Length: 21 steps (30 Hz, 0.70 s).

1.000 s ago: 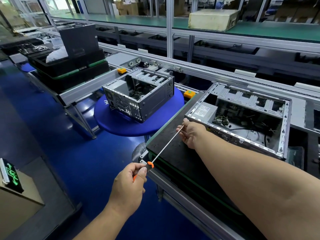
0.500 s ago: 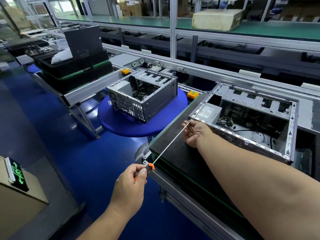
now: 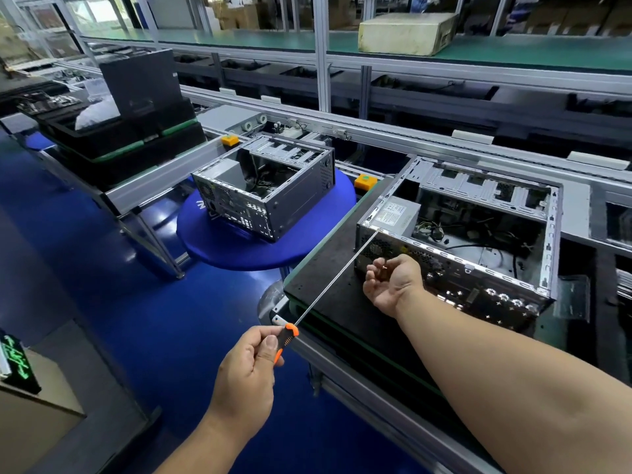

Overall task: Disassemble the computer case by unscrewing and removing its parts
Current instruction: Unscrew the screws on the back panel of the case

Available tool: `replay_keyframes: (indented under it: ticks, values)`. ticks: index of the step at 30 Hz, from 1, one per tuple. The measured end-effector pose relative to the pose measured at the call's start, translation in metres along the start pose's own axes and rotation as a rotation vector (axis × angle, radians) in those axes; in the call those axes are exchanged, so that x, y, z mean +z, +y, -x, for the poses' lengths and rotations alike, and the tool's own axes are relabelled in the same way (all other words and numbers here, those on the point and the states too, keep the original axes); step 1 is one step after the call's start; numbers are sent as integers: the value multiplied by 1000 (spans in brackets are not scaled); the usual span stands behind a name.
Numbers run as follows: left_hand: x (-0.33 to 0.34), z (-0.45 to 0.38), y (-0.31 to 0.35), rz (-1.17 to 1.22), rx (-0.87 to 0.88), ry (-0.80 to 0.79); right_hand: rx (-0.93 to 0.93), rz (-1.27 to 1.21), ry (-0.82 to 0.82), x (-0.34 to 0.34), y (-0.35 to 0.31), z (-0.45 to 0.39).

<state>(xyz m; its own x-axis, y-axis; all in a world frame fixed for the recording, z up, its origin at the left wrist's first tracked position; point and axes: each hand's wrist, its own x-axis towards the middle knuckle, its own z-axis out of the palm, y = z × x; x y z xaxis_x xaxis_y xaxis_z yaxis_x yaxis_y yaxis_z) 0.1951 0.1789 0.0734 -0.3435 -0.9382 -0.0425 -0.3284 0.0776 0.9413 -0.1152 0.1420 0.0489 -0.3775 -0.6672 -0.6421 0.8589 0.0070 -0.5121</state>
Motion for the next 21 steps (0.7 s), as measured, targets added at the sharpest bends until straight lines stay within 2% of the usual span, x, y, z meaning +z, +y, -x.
replay_keyframes:
  ticks: [6, 11, 21]
  values:
    - [17, 5, -6, -50, -21, -44, -30, -43, -36, -5, -18, 5]
    - [27, 5, -7, -92, -22, -67, -42, 119, -100, -6, -29, 8]
    - [29, 9, -13, -159, 52, -104, -104, 243, -36, -9, -32, 2]
